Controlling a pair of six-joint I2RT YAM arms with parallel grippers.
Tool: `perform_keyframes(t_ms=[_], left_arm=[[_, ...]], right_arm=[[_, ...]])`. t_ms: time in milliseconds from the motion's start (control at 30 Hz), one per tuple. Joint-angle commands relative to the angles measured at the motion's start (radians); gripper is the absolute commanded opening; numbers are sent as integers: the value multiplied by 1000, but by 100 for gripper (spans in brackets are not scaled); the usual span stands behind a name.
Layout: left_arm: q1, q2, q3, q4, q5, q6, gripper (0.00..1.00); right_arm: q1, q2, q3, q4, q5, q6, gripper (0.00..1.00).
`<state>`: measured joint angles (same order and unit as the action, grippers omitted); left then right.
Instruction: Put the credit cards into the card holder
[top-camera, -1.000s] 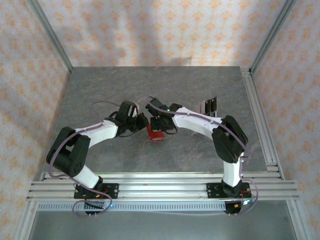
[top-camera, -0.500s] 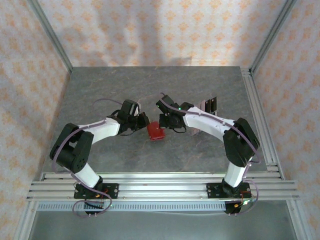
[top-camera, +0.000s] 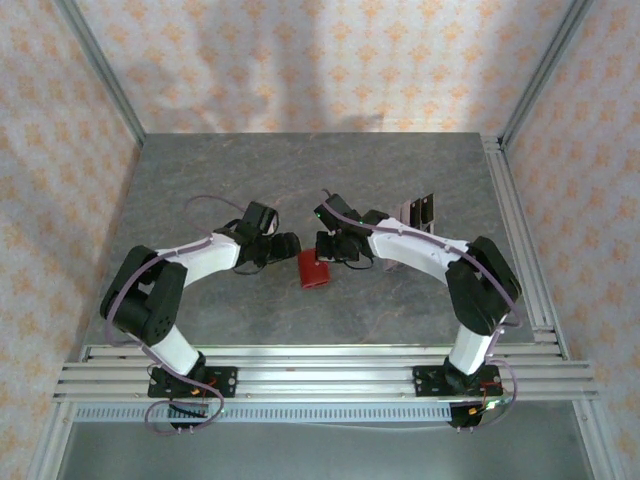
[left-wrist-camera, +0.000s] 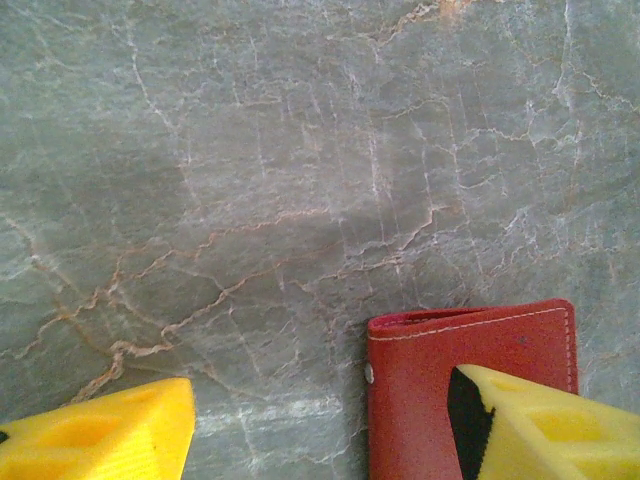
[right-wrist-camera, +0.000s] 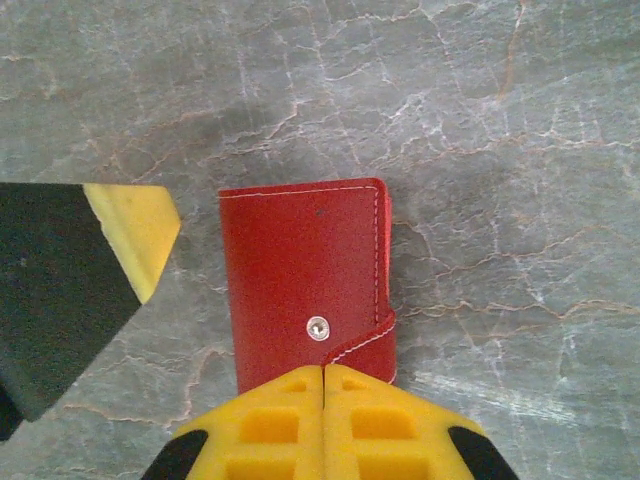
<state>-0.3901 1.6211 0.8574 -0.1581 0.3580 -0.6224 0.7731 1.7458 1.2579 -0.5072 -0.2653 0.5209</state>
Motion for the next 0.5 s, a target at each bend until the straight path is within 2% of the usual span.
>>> perform_keyframes(t_ms=[0,467], left_arm=[[5,-45,32,-47,-9,35,69],[-7,-73,43,-45,21,15,70]], right_arm=[[0,-52,-17,49,-25,30,0],[1,-81,-6,82,-60,66,0]])
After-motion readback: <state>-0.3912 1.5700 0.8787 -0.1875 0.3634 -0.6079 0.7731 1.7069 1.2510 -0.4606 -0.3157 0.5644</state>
